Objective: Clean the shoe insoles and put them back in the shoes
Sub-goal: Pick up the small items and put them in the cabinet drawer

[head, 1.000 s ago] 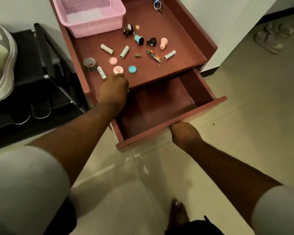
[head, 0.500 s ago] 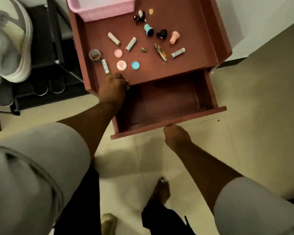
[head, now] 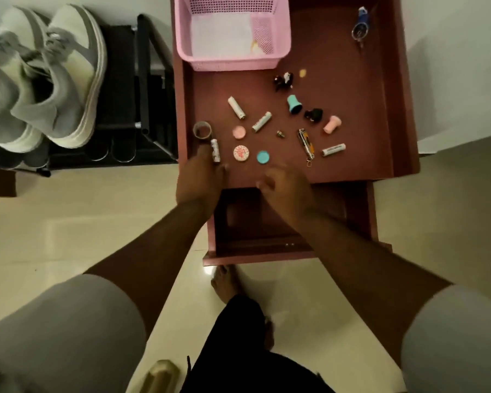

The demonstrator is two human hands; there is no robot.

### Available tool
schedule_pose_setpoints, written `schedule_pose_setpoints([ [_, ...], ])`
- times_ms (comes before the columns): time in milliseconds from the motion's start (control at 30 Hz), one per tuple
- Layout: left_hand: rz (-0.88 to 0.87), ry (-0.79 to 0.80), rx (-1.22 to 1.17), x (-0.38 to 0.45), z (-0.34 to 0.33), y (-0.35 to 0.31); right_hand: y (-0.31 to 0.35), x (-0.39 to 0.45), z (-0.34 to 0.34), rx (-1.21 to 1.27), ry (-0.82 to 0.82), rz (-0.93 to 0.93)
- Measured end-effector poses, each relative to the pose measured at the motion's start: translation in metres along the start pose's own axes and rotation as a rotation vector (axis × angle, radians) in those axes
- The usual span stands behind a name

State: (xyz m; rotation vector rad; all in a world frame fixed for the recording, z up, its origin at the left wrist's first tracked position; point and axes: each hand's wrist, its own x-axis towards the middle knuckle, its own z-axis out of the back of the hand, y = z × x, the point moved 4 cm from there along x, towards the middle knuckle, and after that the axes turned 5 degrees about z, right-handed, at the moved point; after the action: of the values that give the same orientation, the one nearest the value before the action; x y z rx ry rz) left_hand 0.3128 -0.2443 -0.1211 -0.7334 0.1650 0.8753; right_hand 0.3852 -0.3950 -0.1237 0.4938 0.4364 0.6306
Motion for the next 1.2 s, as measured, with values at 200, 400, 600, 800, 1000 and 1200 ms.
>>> schedule_pose_setpoints([
  [200,0.203,-0.125,-0.01,0.029,-0.014,-0.001,0.012,0.056,-0.018,-0.284,-0.11,0.05],
  [400,0.237,-0.132,-0.028,0.016,-0.019,0.007,0.016,0.062,-0.023,-0.348,-0.076,0.114],
  [600,0.092,0.19,0.107,-0.06,-0.051,0.041,-0.025,-0.02,-0.025,0.014,0.077,0.123],
  [800,0.024,0.573,0.447,-0.026,-0.135,0.054,-0.112,-0.034,-0.09,-0.212,0.44,0.033],
  [1000,-0.175,0.635,0.688,-0.016,-0.177,0.071,-0.138,-0.015,-0.129,-0.441,0.654,0.256],
  [1200,-0.082,0.612,0.607,-0.019,-0.156,0.067,-0.137,-0.021,-0.11,-0.368,0.583,0.247],
])
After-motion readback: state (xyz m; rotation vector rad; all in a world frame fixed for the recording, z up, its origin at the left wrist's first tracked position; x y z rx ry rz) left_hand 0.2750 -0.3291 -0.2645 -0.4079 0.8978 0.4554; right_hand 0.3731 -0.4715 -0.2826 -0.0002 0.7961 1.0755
